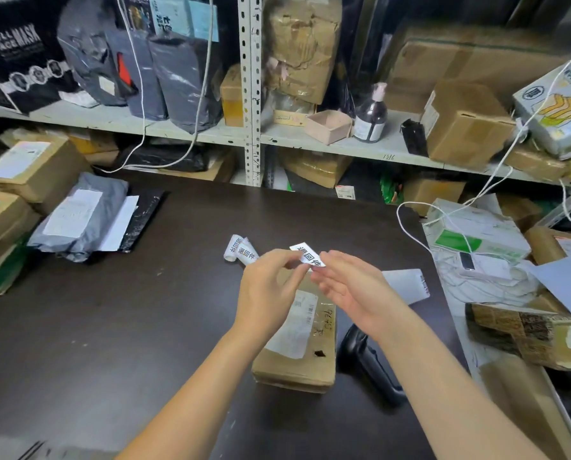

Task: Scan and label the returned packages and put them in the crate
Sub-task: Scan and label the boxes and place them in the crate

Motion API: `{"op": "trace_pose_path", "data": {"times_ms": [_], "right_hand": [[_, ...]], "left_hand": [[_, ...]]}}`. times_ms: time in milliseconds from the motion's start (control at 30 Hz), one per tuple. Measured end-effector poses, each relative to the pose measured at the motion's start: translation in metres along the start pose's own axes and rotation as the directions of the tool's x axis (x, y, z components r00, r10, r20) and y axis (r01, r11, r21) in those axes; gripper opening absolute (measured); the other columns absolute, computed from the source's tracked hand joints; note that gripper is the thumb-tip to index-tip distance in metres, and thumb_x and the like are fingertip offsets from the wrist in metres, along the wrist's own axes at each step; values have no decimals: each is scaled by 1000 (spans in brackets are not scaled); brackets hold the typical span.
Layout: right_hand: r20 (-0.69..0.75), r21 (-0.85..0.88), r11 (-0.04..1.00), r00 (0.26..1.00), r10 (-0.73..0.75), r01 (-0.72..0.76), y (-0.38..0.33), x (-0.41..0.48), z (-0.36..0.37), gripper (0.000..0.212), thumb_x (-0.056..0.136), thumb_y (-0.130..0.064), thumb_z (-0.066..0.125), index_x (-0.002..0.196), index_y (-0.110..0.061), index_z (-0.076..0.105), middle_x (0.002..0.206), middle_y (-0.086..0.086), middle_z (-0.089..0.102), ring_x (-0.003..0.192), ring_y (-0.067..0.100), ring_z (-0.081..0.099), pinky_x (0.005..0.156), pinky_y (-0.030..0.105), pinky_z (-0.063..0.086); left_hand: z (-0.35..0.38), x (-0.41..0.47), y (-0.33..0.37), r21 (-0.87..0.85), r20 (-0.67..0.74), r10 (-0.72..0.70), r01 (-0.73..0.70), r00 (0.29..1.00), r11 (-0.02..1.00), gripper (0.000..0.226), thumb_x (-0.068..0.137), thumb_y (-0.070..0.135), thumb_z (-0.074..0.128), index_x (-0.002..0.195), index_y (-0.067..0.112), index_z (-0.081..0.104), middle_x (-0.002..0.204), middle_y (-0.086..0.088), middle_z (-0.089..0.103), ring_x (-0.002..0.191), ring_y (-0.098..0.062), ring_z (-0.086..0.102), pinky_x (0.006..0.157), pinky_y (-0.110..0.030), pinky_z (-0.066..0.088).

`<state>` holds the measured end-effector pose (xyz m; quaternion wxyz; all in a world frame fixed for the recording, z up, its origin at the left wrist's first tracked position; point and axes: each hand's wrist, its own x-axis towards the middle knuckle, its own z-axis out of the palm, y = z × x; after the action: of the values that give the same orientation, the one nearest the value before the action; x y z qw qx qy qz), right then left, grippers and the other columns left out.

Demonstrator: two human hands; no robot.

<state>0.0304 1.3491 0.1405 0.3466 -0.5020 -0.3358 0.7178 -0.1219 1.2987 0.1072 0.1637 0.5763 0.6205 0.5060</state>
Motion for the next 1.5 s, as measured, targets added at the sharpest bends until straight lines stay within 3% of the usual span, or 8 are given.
{"op": "trace_pose_path", "data": {"times_ms": [167,367,567,967,1133,1267,1367,1500], "right_hand": [[-75,-225,972,993,-91,72,8,2,0,45,81,-8,81,119,-23,62,94,7,78,85,16,75,77,28,56],[44,-564,815,990,-134,135,19,5,-7,41,81,-19,81,113,-38,63,87,-2,77,89,13,72,78,31,55],[10,-675,733,994,-107,85,48,11,-5,43,78,-18,83,110,-37,62,79,-3,76,82,12,71,71,27,56],[-133,-823,568,968,-213,12,103,19,-1,30,80,-11,80,95,-26,59,82,-4,64,72,8,60,52,13,36],[-58,-970,244,946,-320,24,106,17,7,7,89,-25,70,88,-32,72,98,-9,62,90,17,62,62,25,40],[4,-997,68,937,-350,30,108,13,3,13,92,-42,68,99,-34,76,111,-7,59,101,19,62,67,28,39],[17,-997,64,943,-332,41,107,13,-9,22,87,-46,72,106,-35,74,116,-8,55,111,17,54,78,31,44],[-79,-971,236,900,-428,27,110,8,-27,53,80,-37,79,128,-25,60,126,0,44,118,23,42,91,38,49]], "left_hand": [[-11,-9,-9,-113,60,-34,41,998,993,29,82,21,81,109,27,73,108,19,70,98,-6,66,68,-14,43],[-25,-10,-19,-420,263,-404,481,876,769,40,78,20,85,114,28,70,97,1,76,87,-11,73,70,-18,54],[-15,-21,-35,-176,203,-525,558,827,811,18,79,4,78,89,19,75,73,-8,71,61,-9,62,67,-24,55],[14,-48,-61,325,250,-284,196,926,925,13,87,8,68,99,10,71,82,1,67,72,-17,58,69,-28,49],[18,-52,-62,515,328,-222,24,918,857,11,94,16,59,93,10,68,101,-2,50,84,-25,54,61,-36,46],[14,-56,-68,525,222,-313,157,924,836,17,86,37,70,93,22,69,99,7,34,76,-15,46,51,-24,30],[12,-56,-69,462,199,-425,298,883,835,50,75,51,77,115,30,56,105,9,42,86,-13,55,66,-31,48],[14,-57,-73,226,196,-629,589,753,776,59,82,43,75,133,23,55,116,9,64,106,-13,63,82,-30,52]]}}
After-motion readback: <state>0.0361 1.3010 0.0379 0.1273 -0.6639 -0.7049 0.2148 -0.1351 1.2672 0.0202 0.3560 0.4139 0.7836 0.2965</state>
